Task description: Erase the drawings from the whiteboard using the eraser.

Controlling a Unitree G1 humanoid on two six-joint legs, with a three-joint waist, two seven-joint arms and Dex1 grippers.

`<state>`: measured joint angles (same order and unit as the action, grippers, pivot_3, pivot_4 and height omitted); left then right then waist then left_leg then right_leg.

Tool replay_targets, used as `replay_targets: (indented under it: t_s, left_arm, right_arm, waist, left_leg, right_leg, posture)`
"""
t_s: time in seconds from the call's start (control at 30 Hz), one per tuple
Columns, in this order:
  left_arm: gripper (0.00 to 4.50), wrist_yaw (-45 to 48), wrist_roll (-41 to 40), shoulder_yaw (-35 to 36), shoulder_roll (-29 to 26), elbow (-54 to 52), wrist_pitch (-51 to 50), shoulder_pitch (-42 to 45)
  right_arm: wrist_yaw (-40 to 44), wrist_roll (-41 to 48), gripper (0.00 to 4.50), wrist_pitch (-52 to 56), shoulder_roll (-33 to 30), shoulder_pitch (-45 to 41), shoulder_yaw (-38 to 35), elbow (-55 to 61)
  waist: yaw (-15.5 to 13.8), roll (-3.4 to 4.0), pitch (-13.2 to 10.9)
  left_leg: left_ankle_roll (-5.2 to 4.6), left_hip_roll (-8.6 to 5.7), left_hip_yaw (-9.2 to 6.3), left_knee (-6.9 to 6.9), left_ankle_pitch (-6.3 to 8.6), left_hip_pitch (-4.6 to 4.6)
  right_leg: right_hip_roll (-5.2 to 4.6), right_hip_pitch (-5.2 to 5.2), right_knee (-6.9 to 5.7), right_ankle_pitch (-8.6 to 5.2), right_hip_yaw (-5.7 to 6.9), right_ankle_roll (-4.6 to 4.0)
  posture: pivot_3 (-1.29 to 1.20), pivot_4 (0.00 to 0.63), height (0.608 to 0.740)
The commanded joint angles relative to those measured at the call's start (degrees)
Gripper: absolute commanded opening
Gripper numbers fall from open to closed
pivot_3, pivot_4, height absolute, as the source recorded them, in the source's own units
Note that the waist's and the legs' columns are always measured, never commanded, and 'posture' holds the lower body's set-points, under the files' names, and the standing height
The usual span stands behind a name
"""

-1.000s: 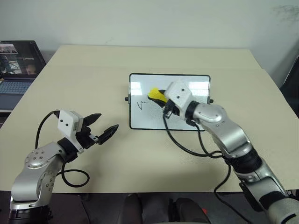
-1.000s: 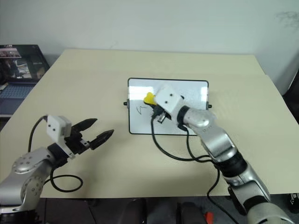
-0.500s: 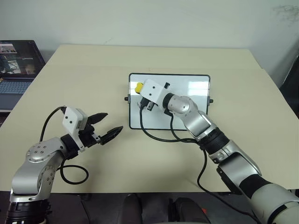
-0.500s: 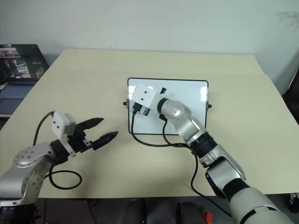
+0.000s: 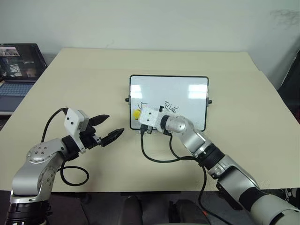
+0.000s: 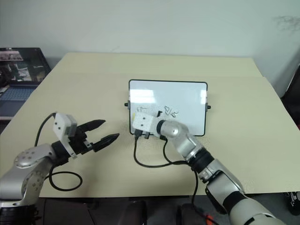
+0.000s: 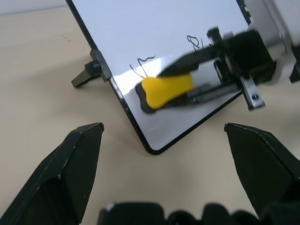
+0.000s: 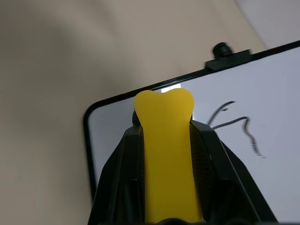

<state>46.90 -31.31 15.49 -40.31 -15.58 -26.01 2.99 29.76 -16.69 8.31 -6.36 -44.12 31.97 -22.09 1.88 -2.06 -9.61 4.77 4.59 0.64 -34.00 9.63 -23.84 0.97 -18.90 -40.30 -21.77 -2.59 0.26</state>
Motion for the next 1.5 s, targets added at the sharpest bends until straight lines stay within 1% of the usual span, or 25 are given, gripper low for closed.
replay_targets:
  t_s: [0.03, 0.1, 0.17, 0.27, 0.3, 0.43, 0.6, 0.73, 0.9, 1.0, 1.07, 1.23, 1.4, 1.5]
  left_arm:
    - [4.50, 0.2, -0.2, 0.0, -0.4, -2.1, 0.5, 0.7]
    - [4.50, 0.2, -0.2, 0.0, -0.3, -2.0, 0.5, 0.8]
    - [4.50, 0.2, -0.2, -0.1, -0.2, -2.1, 0.6, 0.6]
    - [4.50, 0.3, -0.2, -0.2, -0.2, -2.0, 0.7, 0.5]
    - [4.50, 0.3, -0.2, -0.3, -0.1, -2.0, 0.7, 0.6]
    - [4.50, 0.4, -0.2, -1.1, 0.1, -2.2, 0.6, 0.9]
    - [4.50, 0.7, -0.4, -1.4, -0.3, -2.1, 0.6, 0.9]
    - [4.50, 0.9, -0.6, -1.5, -0.4, -2.1, 0.4, 1.2]
    - [4.50, 1.2, -0.4, -1.8, -0.4, -1.9, 0.3, 1.7]
    - [4.50, 1.3, -0.5, -1.7, -0.3, -2.3, 0.2, 1.3]
    - [4.50, 1.2, -0.5, -1.6, -0.3, -2.5, 0.1, 1.1]
    - [4.50, 1.2, -0.5, -1.6, -0.1, -2.6, 0.1, 1.0]
    - [4.50, 1.2, -0.3, -2.0, -0.1, -2.4, 0.2, 1.4]
    - [4.50, 1.2, -0.3, -2.1, 0.0, -2.2, 0.3, 1.6]
  right_arm:
    - [2.0, 1.2, 1.00, 3.1, -0.6, 0.3, -2.9, 4.1]
    - [3.4, 3.0, 0.99, 4.9, -0.3, -0.6, -5.0, 9.3]
    - [3.8, 4.8, 0.99, 7.2, 0.3, -2.7, -7.9, 14.0]
    - [1.8, 4.7, 0.99, 7.0, 0.8, -5.7, -10.4, 14.3]
    - [0.7, 4.4, 0.99, 6.4, 1.0, -6.7, -10.8, 12.9]
    - [-4.2, 2.2, 0.99, 2.0, 2.4, -10.9, -10.5, 0.4]
    - [-6.5, 0.6, 0.99, -2.6, 4.4, -12.6, -9.3, -10.1]
    - [-7.0, -0.3, 0.99, -4.2, 5.0, -12.9, -9.1, -15.7]
    - [-6.6, -2.2, 0.99, -5.4, 4.6, -11.9, -7.5, -20.9]
    - [-6.4, -3.2, 0.99, -6.1, 4.5, -10.8, -6.2, -23.0]
    - [-5.9, -3.6, 0.99, -6.2, 4.5, -10.1, -5.5, -23.6]
    - [-3.6, -4.4, 0.99, -4.8, 4.7, -7.8, -3.8, -24.1]
    - [-1.6, -4.2, 0.99, -3.3, 4.7, -5.4, -3.1, -22.9]
    - [-0.9, -3.5, 0.99, -2.9, 4.7, -5.1, -3.7, -20.2]
  waist:
    - [0.0, 0.01, 0.0]
    - [-0.1, -0.01, -0.1]
    - [-0.1, -0.01, -0.1]
    - [0.0, -0.01, -0.1]
    - [0.1, 0.00, -0.1]
    - [0.1, -0.01, -0.1]
    - [0.1, -0.02, -0.1]
    - [0.1, -0.02, -0.1]
    - [0.2, -0.04, -0.1]
    - [0.3, -0.06, 0.0]
    - [0.3, -0.11, 0.0]
    - [0.3, -0.15, 0.2]
    - [0.3, -0.14, 0.2]
    - [0.3, -0.12, 0.2]
  left_leg:
    - [-0.01, 0.01, -0.01, 0.00, -0.01, 0.00]
    - [-0.02, 0.01, -0.02, 0.00, -0.02, -0.06]
    - [-0.02, 0.01, -0.08, 0.00, -0.02, -0.37]
    - [0.00, 0.00, -0.13, 0.00, -0.02, -0.81]
    - [0.00, 0.01, -0.12, 0.01, -0.02, -0.81]
    - [0.01, 0.03, -0.04, 0.08, 0.00, -0.81]
    - [0.01, 0.00, 0.01, 0.07, 0.00, -0.84]
    - [0.01, 0.02, 0.00, 0.07, 0.00, -0.81]
    - [0.00, 0.01, 0.00, 0.05, -0.01, -0.45]
    - [0.00, 0.01, 0.00, 0.06, 0.00, 0.01]
    - [-0.01, 0.01, -0.02, 0.05, -0.01, 0.07]
    - [-0.04, 0.02, -0.09, 0.04, -0.03, 0.19]
    - [-0.04, 0.11, -0.13, 0.09, -0.01, 1.05]
    - [-0.08, 0.19, -0.26, 0.09, -0.04, 1.06]
  right_leg:
    - [0.00, 0.00, 0.00, 0.00, -0.01, 0.00]
    - [0.00, -0.06, -0.01, 0.01, -0.02, -0.01]
    - [-0.01, -0.07, -0.05, 0.02, -0.04, -0.02]
    - [0.00, -0.48, -0.11, 0.02, -0.02, -0.01]
    - [0.01, -0.51, -0.08, 0.01, -0.02, -0.02]
    - [0.02, -0.50, 0.08, 0.00, -0.02, -0.03]
    - [-0.03, -0.45, 0.23, 0.01, -0.04, -0.04]
    - [-0.01, -0.43, 0.14, 0.01, 0.04, -0.04]
    - [-0.02, -0.18, -0.01, 0.01, 0.01, -0.04]
    - [-0.03, -0.09, -0.02, 0.00, -0.03, -0.04]
    - [-0.03, -0.04, -0.03, 0.00, -0.02, -0.04]
    - [-0.03, 0.04, -0.11, 0.00, -0.06, -0.04]
    - [-0.16, 0.89, -0.01, -0.20, -0.13, 0.10]
    - [-0.18, 0.89, -0.01, -0.19, -0.14, 0.11]
  posture:
    - [0.00, 0.150, 0.740]
    - [0.00, 0.150, 0.740]
    - [0.00, 0.150, 0.740]
    - [0.00, 0.150, 0.740]
    - [0.00, 0.150, 0.740]
    - [0.00, 0.150, 0.740]
    - [0.00, 0.150, 0.740]
    - [0.00, 0.150, 0.740]
    - [0.00, 0.150, 0.740]
    - [0.00, 0.150, 0.740]
    - [0.00, 0.150, 0.740]
    - [0.00, 0.150, 0.740]
    - [0.00, 0.150, 0.740]
    - [0.00, 0.150, 0.740]
